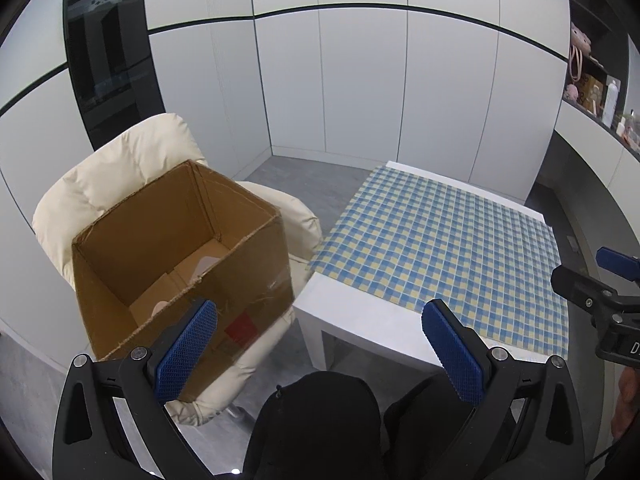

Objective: Organize objects

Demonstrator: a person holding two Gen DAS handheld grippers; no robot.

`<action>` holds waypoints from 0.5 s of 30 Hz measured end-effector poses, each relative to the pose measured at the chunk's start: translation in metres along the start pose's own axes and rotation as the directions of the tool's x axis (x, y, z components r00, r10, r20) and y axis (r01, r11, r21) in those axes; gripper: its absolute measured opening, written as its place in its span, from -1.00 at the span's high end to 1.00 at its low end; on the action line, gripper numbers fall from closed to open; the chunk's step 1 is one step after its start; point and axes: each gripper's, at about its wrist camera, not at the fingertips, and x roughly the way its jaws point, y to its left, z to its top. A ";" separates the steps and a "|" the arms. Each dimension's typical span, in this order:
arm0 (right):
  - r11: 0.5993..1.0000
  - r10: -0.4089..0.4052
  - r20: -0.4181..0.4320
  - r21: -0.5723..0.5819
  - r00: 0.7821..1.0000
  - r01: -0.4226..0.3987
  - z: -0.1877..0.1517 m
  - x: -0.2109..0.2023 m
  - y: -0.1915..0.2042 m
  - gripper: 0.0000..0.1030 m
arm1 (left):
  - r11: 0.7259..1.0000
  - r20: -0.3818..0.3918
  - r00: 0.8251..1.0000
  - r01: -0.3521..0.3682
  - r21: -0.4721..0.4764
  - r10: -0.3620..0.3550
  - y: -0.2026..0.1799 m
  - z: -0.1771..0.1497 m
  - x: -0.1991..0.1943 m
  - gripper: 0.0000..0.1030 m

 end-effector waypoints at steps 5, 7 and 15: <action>1.000 -0.018 -0.010 0.016 1.000 0.018 -0.003 0.000 -0.002 -1.00 | 1.000 -0.029 1.000 0.011 0.001 -0.011 -0.007 -0.004 0.003 -0.99; 0.999 -0.023 -0.014 0.025 1.000 0.024 -0.004 0.000 -0.004 -1.00 | 1.000 -0.025 1.000 0.017 0.007 -0.017 -0.010 -0.004 0.003 -0.99; 0.997 -0.037 -0.028 0.064 0.999 0.039 -0.004 0.005 -0.017 -1.00 | 1.000 -0.022 1.000 0.023 0.018 -0.022 -0.016 -0.005 0.006 -0.99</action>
